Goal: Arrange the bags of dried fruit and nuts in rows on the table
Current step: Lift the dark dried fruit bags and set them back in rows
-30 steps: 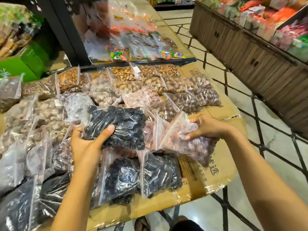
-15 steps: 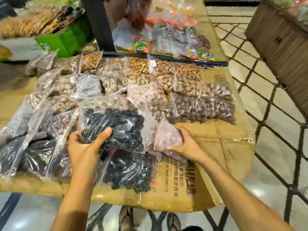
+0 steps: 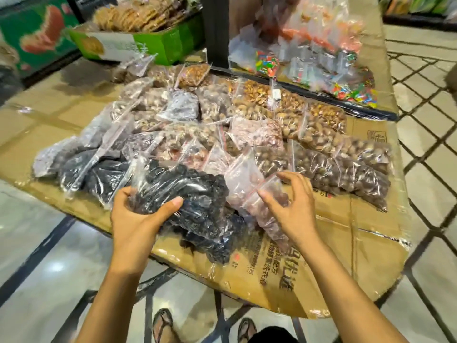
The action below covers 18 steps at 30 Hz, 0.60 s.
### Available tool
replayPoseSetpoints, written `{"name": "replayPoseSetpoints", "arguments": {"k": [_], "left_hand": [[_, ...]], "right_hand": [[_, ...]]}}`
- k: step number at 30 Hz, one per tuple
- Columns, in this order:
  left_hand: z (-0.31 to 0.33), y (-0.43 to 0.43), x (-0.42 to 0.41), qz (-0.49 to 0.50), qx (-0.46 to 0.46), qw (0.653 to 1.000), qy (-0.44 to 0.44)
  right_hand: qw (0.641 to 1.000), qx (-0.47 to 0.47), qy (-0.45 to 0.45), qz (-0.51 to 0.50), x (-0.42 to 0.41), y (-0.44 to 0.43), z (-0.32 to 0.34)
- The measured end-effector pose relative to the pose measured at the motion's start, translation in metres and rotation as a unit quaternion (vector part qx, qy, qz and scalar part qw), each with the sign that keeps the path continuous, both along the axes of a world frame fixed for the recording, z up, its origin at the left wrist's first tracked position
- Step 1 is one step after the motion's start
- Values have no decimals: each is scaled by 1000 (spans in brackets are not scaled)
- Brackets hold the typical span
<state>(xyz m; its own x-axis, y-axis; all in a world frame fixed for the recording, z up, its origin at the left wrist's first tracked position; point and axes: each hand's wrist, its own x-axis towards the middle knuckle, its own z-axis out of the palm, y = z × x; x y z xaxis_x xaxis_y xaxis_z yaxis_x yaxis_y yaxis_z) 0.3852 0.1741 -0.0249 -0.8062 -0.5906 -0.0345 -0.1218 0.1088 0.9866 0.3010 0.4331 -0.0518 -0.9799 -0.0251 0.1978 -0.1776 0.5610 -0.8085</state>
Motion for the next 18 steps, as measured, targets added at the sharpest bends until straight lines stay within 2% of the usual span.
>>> {"name": "replayPoseSetpoints", "arguments": {"k": [2, 4, 6, 8, 11, 13, 16, 18], "left_hand": [[5, -9, 9, -26, -27, 999, -1], [10, -17, 16, -67, -46, 997, -3], [12, -25, 23, -107, -45, 993, 10], [10, -34, 27, -133, -47, 990, 8], [-3, -60, 32, -164, 4, 986, 10], [-10, -84, 36, -180, 28, 983, -1], [-18, -129, 39, -165, 62, 984, -6], [-22, -159, 41, -107, 159, 981, 7]], "right_hand": [[997, -25, 1, 73, 8, -27, 32], [976, -26, -89, 199, 15, -57, 57], [937, 35, -180, 297, 23, -87, 70], [910, 99, -214, 341, 31, -113, 72], [913, 187, -194, 307, 43, -146, 68], [922, 198, -196, 270, 55, -169, 63], [941, 119, -235, 213, 69, -206, 57], [951, 29, -262, 165, 76, -236, 55]]}}
